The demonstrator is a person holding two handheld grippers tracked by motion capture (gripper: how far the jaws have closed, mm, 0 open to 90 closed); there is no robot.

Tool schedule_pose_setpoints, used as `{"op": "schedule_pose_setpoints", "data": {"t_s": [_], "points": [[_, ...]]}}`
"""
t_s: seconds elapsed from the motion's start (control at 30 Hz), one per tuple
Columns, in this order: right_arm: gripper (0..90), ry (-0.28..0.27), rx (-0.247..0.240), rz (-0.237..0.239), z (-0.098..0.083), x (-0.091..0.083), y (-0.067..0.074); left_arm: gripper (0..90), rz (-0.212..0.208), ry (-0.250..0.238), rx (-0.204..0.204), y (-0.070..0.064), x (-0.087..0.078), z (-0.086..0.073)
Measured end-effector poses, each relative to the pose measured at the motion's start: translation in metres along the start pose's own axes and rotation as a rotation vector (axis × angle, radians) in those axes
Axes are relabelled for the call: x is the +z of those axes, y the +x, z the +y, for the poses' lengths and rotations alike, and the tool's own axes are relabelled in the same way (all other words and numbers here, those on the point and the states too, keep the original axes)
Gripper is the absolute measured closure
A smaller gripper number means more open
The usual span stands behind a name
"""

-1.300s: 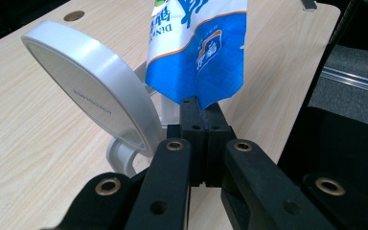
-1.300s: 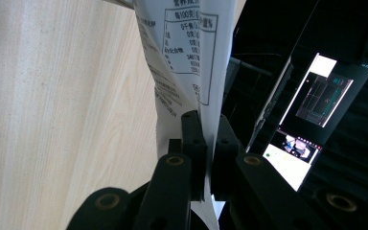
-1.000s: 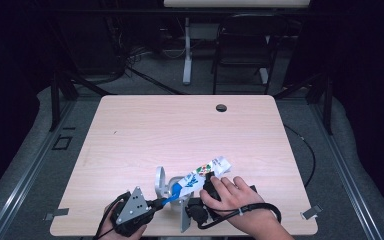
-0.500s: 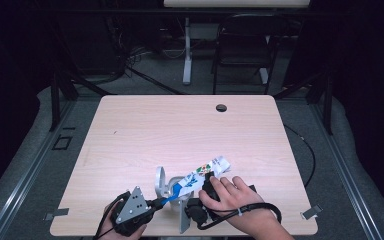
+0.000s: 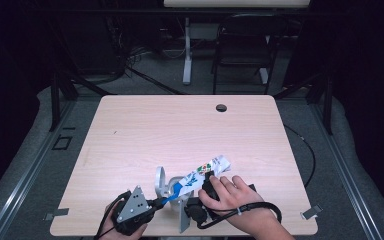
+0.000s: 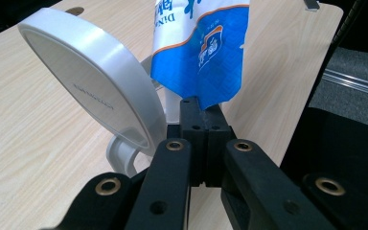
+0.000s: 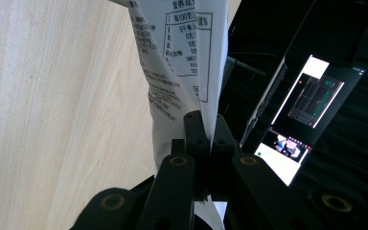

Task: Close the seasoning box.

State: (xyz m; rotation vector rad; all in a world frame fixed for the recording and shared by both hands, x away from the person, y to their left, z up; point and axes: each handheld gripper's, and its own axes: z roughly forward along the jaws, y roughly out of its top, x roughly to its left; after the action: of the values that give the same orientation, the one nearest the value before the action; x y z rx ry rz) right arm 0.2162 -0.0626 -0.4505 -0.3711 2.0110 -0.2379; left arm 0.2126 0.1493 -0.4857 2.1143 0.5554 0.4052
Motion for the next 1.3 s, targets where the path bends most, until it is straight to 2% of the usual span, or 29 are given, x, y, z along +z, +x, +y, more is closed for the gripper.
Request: {"op": "schedule_pose_setpoints", "data": {"t_s": [0.33,0.4,0.8,0.97,1.03,1.3], "points": [[90.0,0.001,-0.02,-0.019,-0.0004,-0.0017,0.0013,90.0,-0.006,0.005,-0.004,0.001,0.0016,-0.0003],[90.0,0.019,-0.035,-0.019,0.0005,-0.0033,0.0005,90.0,-0.008,0.006,-0.007,0.0005,0.0019,-0.0008],[89.9,0.0,-0.017,-0.016,0.0001,-0.003,0.0005,90.0,-0.009,0.007,-0.012,0.0016,0.0027,-0.002],[89.9,-0.001,-0.024,-0.014,0.0003,-0.0033,0.0004,90.0,-0.011,0.008,-0.011,0.0015,0.0031,-0.0025],[89.8,0.014,-0.043,-0.018,0.0013,-0.0048,-0.0006,90.0,-0.01,0.009,-0.012,0.0014,0.0026,-0.0026],[89.6,0.001,-0.042,-0.019,0.0023,-0.0048,0.0005,90.0,-0.012,0.012,-0.009,0.0016,0.0021,-0.0041]]}}
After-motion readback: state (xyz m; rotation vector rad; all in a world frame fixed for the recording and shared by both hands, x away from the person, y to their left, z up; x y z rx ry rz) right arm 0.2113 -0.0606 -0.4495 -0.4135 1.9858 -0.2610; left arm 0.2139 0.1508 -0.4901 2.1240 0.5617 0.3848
